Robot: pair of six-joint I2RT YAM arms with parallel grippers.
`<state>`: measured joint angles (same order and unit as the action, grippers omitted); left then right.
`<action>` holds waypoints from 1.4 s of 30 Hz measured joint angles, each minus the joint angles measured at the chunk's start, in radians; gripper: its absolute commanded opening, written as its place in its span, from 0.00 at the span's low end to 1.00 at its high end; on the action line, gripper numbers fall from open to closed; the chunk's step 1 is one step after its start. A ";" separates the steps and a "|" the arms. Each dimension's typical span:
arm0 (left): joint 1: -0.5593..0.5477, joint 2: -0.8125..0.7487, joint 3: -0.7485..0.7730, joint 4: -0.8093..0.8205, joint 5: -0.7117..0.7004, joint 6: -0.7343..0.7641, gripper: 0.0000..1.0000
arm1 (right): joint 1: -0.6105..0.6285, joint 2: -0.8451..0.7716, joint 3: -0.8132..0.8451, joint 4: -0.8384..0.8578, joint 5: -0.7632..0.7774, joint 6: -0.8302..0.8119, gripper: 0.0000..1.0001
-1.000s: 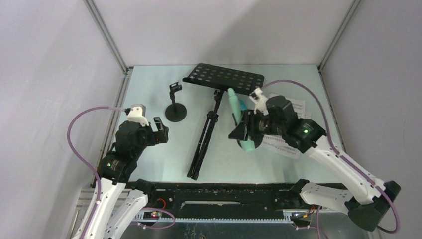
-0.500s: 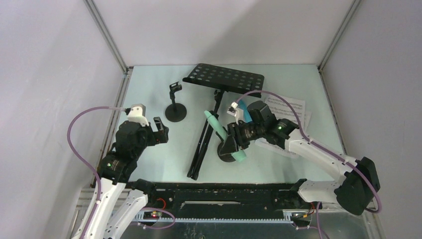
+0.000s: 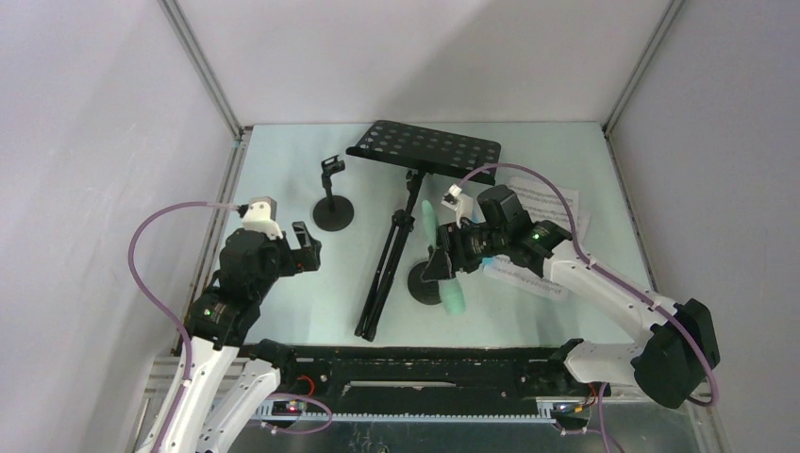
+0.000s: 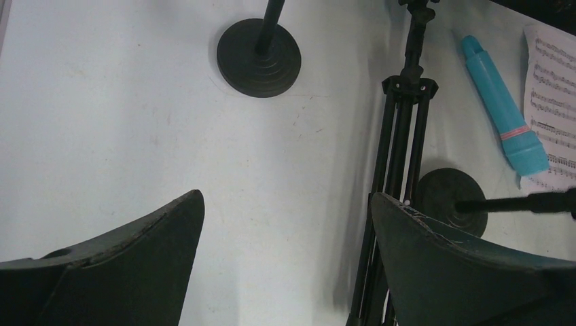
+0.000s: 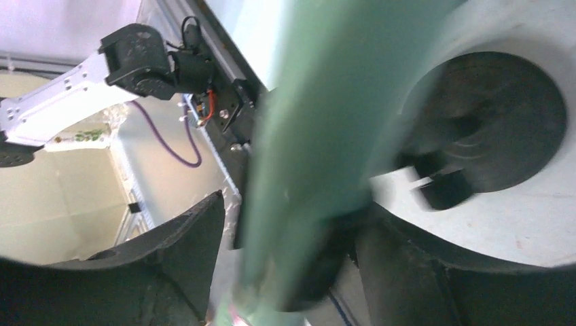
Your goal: Pack up the instrument practice props
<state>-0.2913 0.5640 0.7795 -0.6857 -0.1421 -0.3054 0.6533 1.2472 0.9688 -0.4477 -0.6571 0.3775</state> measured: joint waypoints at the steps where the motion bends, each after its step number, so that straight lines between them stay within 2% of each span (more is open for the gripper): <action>1: 0.000 0.000 0.000 0.003 0.000 0.000 1.00 | -0.006 -0.003 0.000 -0.003 0.010 -0.008 0.80; 4: 0.000 0.000 0.000 0.009 0.010 0.000 1.00 | -0.026 -0.013 0.000 -0.019 0.031 -0.022 0.89; 7: 0.000 0.000 0.000 0.011 0.015 0.000 1.00 | -0.054 -0.025 0.000 -0.043 0.051 -0.037 0.91; 17: 0.003 -0.040 0.000 0.019 0.013 -0.002 1.00 | -0.080 -0.128 0.002 -0.151 0.175 -0.076 0.91; 22: 0.003 -0.109 -0.025 0.114 0.036 -0.040 0.99 | -0.028 -0.195 0.007 -0.166 0.273 -0.092 0.89; 25: -0.015 -0.109 -0.042 0.193 0.062 -0.071 0.95 | 0.016 -0.215 0.010 -0.172 0.319 -0.114 0.88; 28: -0.119 -0.088 -0.060 0.262 0.027 -0.088 0.95 | 0.058 -0.222 0.010 -0.174 0.358 -0.139 0.88; 33: -0.476 -0.047 -0.131 0.392 -0.153 -0.084 0.96 | 0.134 -0.232 0.009 -0.171 0.429 -0.164 0.86; 35: -0.563 -0.019 -0.163 0.444 -0.204 -0.083 0.96 | 0.160 -0.241 0.004 -0.166 0.461 -0.166 0.83; 42: -0.673 0.107 -0.307 0.679 -0.304 -0.084 0.97 | 0.239 -0.261 -0.073 -0.103 0.555 -0.151 0.76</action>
<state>-0.9646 0.6708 0.4721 -0.0067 -0.4465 -0.3889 0.8921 0.9859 0.8959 -0.5507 -0.1024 0.2264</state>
